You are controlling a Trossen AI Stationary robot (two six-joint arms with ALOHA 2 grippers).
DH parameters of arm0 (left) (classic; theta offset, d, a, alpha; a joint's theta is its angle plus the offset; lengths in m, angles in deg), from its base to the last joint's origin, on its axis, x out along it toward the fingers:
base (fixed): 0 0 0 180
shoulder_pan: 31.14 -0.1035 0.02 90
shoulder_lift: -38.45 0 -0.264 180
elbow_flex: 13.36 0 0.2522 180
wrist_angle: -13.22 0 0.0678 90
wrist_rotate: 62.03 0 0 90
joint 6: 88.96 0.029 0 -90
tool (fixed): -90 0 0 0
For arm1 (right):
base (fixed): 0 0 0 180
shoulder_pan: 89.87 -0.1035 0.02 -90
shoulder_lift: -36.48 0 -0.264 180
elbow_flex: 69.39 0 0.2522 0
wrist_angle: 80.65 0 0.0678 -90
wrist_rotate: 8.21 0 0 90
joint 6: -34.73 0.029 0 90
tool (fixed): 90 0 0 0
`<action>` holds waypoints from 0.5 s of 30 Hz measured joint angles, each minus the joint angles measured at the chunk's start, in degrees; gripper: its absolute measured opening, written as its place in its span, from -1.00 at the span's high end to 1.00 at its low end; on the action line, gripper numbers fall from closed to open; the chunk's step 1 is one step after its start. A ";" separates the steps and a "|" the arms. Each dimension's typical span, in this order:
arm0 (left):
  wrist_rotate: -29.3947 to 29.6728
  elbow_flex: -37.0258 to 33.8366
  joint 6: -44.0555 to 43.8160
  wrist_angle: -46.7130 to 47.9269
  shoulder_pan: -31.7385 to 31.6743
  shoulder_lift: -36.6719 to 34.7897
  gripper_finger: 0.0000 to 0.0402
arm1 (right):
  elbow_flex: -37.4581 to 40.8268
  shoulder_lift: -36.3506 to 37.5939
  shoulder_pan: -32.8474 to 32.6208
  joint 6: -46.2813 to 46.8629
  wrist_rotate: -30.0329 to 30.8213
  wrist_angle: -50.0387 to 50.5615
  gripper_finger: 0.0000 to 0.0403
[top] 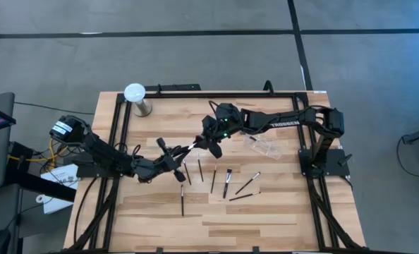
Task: Pick & Place Makeup Supplies
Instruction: Put the black makeup brush into the transparent organizer
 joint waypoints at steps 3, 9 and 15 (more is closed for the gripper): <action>0.01 -0.04 0.00 0.09 -0.54 0.02 0.65 | 0.00 0.00 0.01 -0.13 -0.03 -0.20 0.89; 0.01 -0.04 -0.77 0.08 -0.60 0.02 0.57 | 0.00 0.00 -0.05 -0.63 -0.01 0.76 0.91; 0.55 -0.06 -1.02 -0.41 -0.52 0.02 0.56 | 0.03 0.72 -0.30 -0.23 0.61 11.52 0.92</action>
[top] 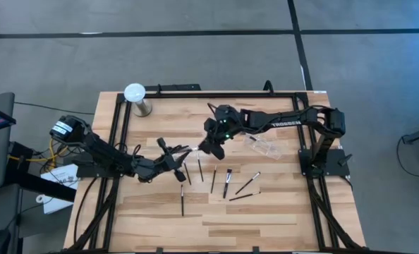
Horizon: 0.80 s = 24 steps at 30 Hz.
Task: Pick & Place Makeup Supplies
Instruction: Put the black makeup brush into the transparent organizer
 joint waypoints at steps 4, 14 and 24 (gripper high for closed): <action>0.23 -0.01 -2.29 0.21 -0.03 -0.05 0.56 | -1.07 5.49 -1.13 -3.56 7.10 8.80 0.93; 0.20 -0.40 -3.21 0.39 -0.03 -0.05 0.56 | -13.30 23.21 -10.34 -12.17 38.44 57.23 1.00; 0.18 -0.40 -3.21 0.37 -0.12 -0.05 0.56 | -14.39 30.11 -13.16 -12.75 45.00 77.60 0.99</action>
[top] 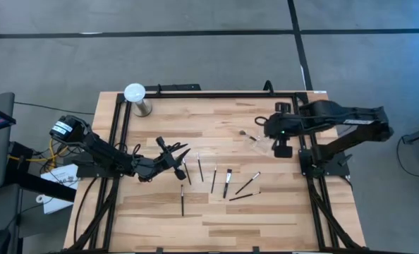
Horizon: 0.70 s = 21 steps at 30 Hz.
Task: Pick & Place Makeup Supplies
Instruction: Put the black makeup brush into the transparent organizer
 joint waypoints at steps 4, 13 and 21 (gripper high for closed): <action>-0.02 0.00 -1.07 0.00 0.00 0.00 0.56 | 0.19 -0.58 1.15 1.84 0.04 -0.36 0.99; -1.26 0.00 -3.02 0.02 0.00 0.00 0.56 | 12.89 -1.49 4.11 3.16 -1.77 -6.59 0.99; -4.33 0.00 -4.45 0.02 0.00 0.00 0.56 | 18.87 -1.56 4.85 4.63 -2.70 -15.25 0.98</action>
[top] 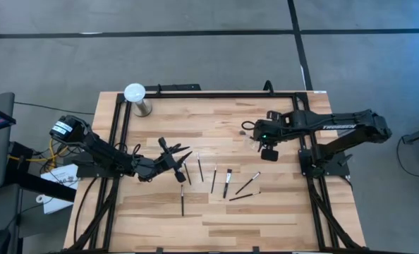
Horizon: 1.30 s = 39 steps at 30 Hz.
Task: Pick & Place Makeup Supplies
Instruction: Put the black makeup brush into the transparent organizer
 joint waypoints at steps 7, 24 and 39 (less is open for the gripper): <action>-0.02 0.00 -1.58 0.00 0.09 0.02 0.56 | 3.83 -0.35 0.06 2.46 2.21 -1.06 0.82; -0.02 0.00 -2.61 0.02 0.15 0.02 0.56 | -0.34 -0.35 -3.91 4.33 3.92 -2.22 0.46; 0.00 0.00 -2.61 0.00 0.00 0.02 0.56 | -2.15 -0.35 -5.25 4.35 3.77 -21.03 0.44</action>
